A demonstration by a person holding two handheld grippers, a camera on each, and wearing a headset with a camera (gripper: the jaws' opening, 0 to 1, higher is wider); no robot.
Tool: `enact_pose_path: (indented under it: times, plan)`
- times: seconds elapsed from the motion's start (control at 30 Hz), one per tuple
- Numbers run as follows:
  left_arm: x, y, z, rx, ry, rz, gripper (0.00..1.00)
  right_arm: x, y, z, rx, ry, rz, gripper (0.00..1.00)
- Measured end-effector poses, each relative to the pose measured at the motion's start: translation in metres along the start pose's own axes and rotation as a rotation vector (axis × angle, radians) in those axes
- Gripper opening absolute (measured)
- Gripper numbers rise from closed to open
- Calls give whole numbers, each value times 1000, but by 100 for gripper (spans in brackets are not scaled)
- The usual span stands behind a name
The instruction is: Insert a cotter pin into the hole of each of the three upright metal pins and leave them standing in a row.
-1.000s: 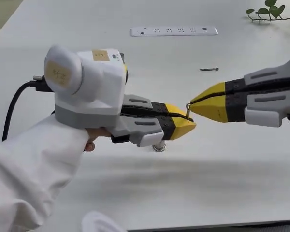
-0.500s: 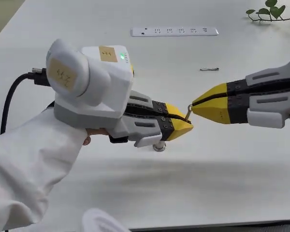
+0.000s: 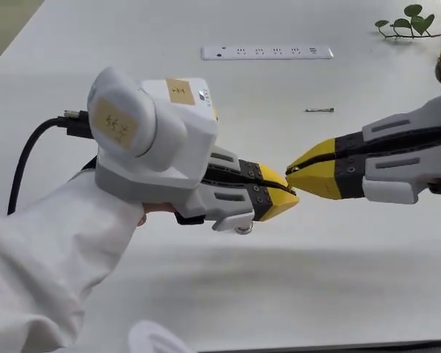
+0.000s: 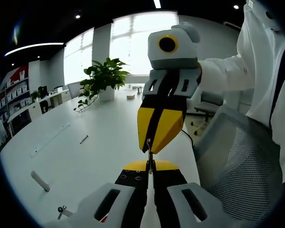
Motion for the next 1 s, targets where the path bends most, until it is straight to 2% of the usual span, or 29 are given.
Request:
enact_pose_path:
  times: [0.2, 0.3, 0.33, 0.43, 0.57, 0.77, 1.0]
  plan:
    - [2, 1, -5, -21, 13, -6, 0, 0, -1, -5, 21, -6, -1, 0]
    - [2, 5, -6, -50, 16, -9, 0, -1, -5, -8, 48, -4, -3, 0]
    - [2, 8, -6, -73, 12, -12, 0, -2, -8, -8, 63, -7, -6, 0]
    - [1, 12, -8, -100, -1, -7, 0, -3, -11, -10, 86, -6, -17, 0]
    - [3, 15, -12, -129, 7, -15, 0, -4, -14, -13, 114, 13, -17, 0]
    - [5, 19, -15, -154, 16, -26, 0, -6, -17, -16, 136, 23, -16, 0]
    - [4, 23, -15, -174, -4, -12, 0, -11, -20, -17, 154, 9, -41, 0]
Point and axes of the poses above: the centre of the closed fingertips' face, and the gripper's own axes: z roughly forward along the fingers, y roughly to its right, x roughly out of its top, the point moved 1 cm from there along -z, roughly backward along the fingers, and after that the axes turned 10 degrees about -x, right-handed, at the moved point
